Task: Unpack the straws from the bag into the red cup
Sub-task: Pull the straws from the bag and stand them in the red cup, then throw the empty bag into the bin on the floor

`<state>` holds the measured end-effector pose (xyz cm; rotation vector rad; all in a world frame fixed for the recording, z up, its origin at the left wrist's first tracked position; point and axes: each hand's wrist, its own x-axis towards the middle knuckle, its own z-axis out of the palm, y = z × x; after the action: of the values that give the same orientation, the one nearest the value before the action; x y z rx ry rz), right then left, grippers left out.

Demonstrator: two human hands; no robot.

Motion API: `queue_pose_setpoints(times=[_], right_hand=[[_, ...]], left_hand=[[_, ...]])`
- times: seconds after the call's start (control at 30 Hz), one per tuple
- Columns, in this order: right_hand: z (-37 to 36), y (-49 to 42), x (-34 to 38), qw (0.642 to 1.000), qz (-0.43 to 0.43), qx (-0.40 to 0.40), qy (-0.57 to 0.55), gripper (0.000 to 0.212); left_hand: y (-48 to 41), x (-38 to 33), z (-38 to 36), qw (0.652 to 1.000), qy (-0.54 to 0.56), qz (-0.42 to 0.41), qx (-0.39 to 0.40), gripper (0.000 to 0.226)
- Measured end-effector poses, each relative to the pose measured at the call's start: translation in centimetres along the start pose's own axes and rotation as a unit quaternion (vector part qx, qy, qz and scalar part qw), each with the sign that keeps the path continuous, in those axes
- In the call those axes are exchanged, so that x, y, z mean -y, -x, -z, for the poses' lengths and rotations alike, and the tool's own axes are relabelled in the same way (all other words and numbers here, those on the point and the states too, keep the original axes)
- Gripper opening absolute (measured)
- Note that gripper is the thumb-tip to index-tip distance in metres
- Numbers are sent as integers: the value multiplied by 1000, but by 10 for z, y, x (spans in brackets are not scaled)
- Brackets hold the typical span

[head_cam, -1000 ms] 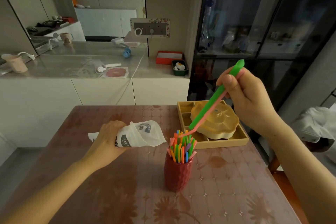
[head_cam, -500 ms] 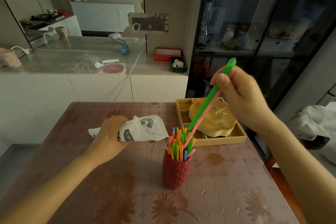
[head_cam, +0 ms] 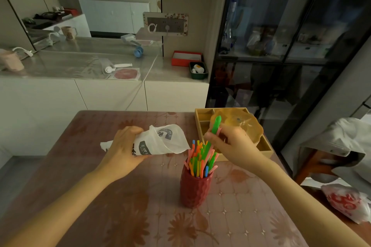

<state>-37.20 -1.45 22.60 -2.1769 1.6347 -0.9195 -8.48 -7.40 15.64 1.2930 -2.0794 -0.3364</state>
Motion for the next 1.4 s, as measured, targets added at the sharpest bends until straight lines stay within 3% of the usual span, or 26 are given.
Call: queue_pose_setpoints(times=[0.2, 0.37, 0.47, 0.57, 0.63, 0.7, 0.8, 0.93, 1.0, 1.1, 1.17, 1.3, 1.4], right_hand=[[8, 4, 6, 993, 54, -86, -63, 36], [-17, -1, -5, 992, -57, 38, 108, 44], [-27, 3, -15, 982, -60, 81, 161, 39], [-22, 3, -15, 997, -59, -44, 11, 26], [-23, 5, -10, 995, 3, -102, 1, 31], [-34, 8, -8, 993, 60, -30, 93, 34], [-47, 15, -11, 967, 6, 136, 216, 47], [-43, 17, -5, 970, -24, 87, 228, 60], [-39, 23, 7, 983, -29, 74, 165, 59], [-24, 33, 40, 990, -56, 8, -133, 65], [-16, 43, 62, 986, -47, -24, -157, 57], [-10, 70, 74, 975, -85, -113, -174, 10], [-1, 106, 69, 963, -116, -142, -197, 11]], left_hand=[[-5, 5, -2, 1000, 3, 7, 16, 34], [-5, -1, -3, 1000, 5, 1, 6, 49], [0, -4, -2, 1000, 6, -16, -18, 56], [1, -5, 0, 1000, 2, -18, -16, 53], [1, -6, 2, 1000, 3, -12, -8, 52], [1, -9, 4, 1000, 6, -10, -4, 54], [3, -10, 7, 1000, -1, -24, -13, 58], [11, -14, 12, 999, 17, -24, -25, 63], [14, -18, 15, 999, 22, -26, -31, 65], [18, -33, 21, 997, 36, -57, -31, 66], [21, -50, 30, 995, 83, -55, 21, 64], [30, -76, 46, 974, 134, -12, 184, 60], [41, -85, 46, 921, 278, 30, 271, 52]])
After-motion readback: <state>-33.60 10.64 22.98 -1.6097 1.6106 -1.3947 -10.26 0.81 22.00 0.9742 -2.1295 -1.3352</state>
